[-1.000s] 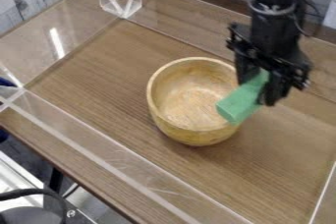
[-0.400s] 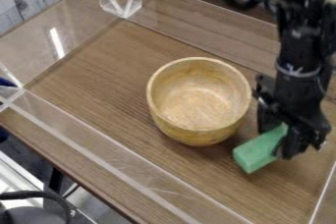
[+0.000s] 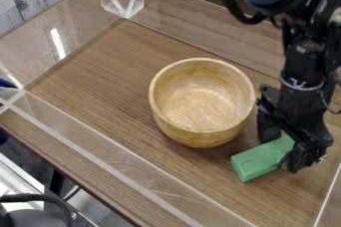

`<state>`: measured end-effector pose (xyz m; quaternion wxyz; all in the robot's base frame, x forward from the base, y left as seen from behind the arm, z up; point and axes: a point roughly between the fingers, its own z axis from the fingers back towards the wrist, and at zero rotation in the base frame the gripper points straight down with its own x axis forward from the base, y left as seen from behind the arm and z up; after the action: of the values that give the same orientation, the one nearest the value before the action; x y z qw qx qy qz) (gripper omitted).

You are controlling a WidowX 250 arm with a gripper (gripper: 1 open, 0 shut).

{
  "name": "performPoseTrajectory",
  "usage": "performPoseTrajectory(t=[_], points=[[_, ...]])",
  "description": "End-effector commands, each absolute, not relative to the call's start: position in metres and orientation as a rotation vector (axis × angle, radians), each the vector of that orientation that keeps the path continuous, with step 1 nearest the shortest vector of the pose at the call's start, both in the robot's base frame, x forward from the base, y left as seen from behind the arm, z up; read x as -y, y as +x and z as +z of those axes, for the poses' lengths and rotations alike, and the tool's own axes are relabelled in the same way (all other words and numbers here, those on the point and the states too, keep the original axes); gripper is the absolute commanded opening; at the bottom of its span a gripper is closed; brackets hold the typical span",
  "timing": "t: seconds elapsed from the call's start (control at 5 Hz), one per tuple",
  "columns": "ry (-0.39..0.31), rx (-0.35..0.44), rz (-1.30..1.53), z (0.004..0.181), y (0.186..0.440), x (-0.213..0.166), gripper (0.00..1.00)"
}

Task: Remove the green block from inside the brown bowl and put it on the table

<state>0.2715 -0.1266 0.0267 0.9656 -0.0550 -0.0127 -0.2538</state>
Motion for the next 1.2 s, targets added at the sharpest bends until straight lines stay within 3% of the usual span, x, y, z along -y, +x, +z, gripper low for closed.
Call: performPoseTrajectory(t=[0.0, 0.6, 0.8, 1.0], points=[[-0.111, 0.082, -0.547, 0.031, 0.278, 0.131, 1.0], [-0.11, 0.025, -0.549, 0.025, 0.287, 0.12, 1.0], [-0.088, 0.038, -0.532, 0.04, 0.286, 0.114, 1.0], [-0.08, 0.107, -0.492, 0.066, 0.281, 0.107, 1.0]])
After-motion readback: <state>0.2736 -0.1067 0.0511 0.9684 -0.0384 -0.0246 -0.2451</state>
